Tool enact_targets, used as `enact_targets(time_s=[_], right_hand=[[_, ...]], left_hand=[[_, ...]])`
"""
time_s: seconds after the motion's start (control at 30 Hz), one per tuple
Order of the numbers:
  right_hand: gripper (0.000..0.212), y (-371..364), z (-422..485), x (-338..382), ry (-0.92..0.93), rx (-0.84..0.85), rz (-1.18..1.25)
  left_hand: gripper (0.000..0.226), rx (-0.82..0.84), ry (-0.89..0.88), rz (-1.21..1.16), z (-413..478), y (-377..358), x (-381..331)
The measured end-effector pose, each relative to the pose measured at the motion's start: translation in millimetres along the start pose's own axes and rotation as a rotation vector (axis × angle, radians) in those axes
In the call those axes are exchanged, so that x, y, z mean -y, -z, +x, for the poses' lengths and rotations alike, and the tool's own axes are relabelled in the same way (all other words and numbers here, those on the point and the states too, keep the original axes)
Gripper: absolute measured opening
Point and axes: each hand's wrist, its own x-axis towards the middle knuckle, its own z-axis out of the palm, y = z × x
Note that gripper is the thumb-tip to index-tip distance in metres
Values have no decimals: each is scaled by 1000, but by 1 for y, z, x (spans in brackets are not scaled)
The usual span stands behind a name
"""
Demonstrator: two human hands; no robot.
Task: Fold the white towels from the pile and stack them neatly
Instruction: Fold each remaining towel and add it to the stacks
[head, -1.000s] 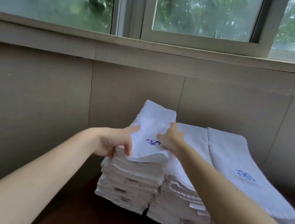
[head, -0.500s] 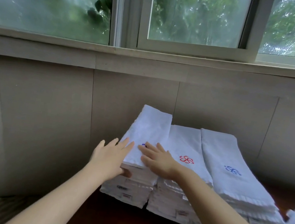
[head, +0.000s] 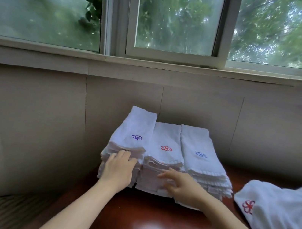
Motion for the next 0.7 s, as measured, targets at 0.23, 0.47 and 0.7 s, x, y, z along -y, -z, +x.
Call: enact_targets(time_s=[0.23, 0.47, 0.7], right_hand=[[22, -5, -143, -71, -358, -195, 157], [19, -1, -249, -131, -742, -538, 171], [31, 24, -299, -162, -938, -618, 30]], left_hand=[[37, 269, -165, -330, -31, -3, -115], [36, 394, -349, -497, -50, -21, -253], [69, 340, -381, -690, -50, -27, -365]])
